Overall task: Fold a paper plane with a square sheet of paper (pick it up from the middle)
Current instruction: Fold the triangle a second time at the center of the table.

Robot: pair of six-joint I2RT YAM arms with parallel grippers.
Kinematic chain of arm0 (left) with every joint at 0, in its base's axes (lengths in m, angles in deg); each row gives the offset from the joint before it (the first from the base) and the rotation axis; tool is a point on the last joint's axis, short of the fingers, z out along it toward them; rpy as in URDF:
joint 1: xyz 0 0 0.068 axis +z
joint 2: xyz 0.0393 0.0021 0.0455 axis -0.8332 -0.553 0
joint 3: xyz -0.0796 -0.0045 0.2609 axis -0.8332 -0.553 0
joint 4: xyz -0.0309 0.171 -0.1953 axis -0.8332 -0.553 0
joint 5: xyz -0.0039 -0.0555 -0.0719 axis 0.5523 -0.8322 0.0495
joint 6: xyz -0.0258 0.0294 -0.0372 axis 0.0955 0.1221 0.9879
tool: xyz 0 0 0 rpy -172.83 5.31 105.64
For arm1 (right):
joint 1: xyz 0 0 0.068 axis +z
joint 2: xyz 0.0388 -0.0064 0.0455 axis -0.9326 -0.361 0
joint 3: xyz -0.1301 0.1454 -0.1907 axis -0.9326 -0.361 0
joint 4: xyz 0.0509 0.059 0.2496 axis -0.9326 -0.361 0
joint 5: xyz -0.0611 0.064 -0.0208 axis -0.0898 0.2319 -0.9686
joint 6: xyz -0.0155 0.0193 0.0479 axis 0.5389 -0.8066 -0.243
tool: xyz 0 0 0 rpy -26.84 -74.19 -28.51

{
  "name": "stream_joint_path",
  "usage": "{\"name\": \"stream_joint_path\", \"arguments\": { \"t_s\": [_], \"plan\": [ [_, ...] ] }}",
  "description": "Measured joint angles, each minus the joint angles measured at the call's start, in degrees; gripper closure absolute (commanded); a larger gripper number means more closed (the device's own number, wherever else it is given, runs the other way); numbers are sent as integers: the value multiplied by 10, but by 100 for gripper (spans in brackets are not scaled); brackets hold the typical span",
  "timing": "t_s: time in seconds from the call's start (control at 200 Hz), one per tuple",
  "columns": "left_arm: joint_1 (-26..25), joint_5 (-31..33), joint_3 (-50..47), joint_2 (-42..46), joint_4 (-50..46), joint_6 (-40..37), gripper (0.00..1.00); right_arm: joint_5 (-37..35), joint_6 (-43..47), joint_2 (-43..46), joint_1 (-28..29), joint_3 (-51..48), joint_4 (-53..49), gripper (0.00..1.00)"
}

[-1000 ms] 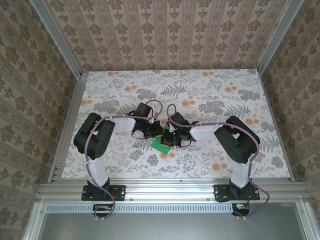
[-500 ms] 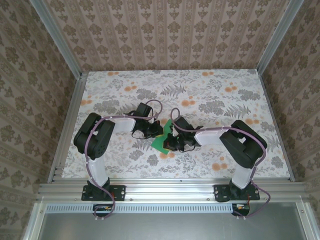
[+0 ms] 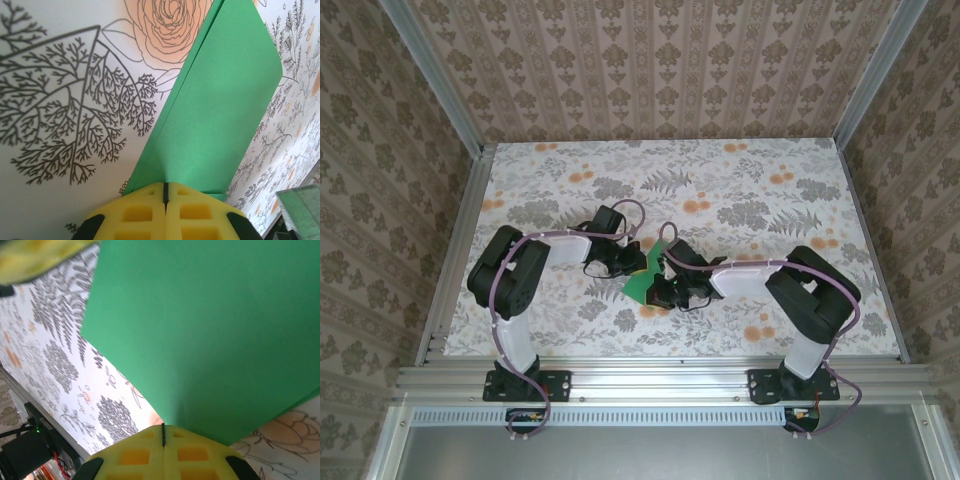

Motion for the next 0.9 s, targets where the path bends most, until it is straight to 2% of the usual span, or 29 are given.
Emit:
{"name": "stream_joint_path", "arguments": {
  "t_s": [0.19, 0.37, 0.425, 0.49, 0.575, 0.71, 0.9],
  "plan": [
    [0, 0, 0, 0, -1, 0, 94, 7, 0, -7, 1, -11, 17, 91],
    [0, 2, 2, 1, -5, -2, 91, -16, 11, 27, -7, -15, -12, 78],
    [-1, 5, 3, 2, -10, -2, 91, -37, 16, 57, -21, -20, -28, 76],
    [-1, 10, 3, 7, -20, -3, 91, -60, 22, 89, -42, -24, -39, 67],
    [-1, 17, 3, 12, -34, -4, 91, -84, 27, 112, -70, -25, -42, 65],
    [-3, 27, 4, 19, -50, -4, 91, -98, 30, 103, -87, -24, -43, 61],
    [-3, 31, 4, 21, -55, -4, 91, -93, 30, 42, -87, -3, -30, 60]
  ]
}}
